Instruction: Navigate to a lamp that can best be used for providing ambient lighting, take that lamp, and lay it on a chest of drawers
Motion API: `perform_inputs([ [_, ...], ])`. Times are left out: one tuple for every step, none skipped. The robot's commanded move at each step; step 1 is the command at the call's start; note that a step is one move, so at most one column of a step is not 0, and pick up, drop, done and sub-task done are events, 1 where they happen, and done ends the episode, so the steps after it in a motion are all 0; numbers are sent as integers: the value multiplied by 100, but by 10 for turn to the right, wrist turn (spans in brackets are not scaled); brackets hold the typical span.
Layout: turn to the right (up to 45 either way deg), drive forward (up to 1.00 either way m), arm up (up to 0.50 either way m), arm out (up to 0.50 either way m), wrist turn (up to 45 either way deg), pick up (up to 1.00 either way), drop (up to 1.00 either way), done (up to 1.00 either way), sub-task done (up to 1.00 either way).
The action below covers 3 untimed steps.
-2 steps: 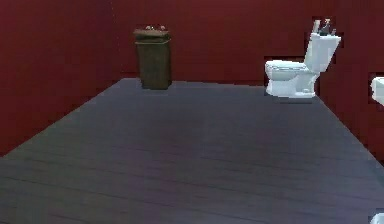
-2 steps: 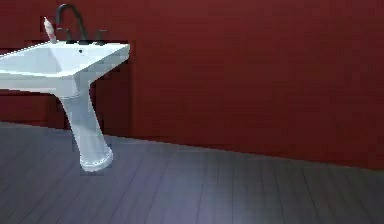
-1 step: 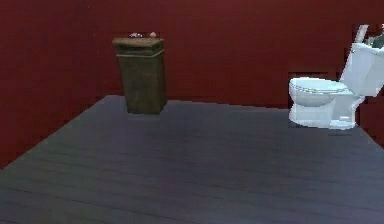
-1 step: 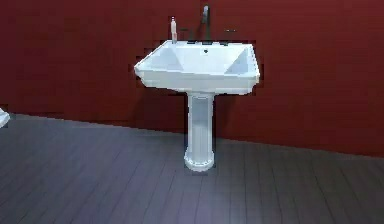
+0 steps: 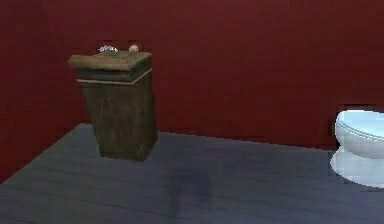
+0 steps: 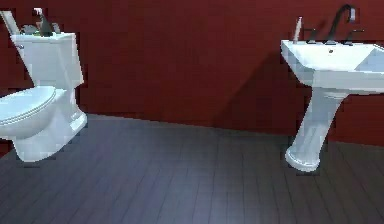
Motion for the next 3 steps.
perform_inputs([
  [0, 100, 0, 0, 0, 0, 0, 0, 0],
  [-90, 0, 0, 0, 0, 0, 0, 0, 0],
  [0, 20, 0, 0, 0, 0, 0, 0, 0],
])
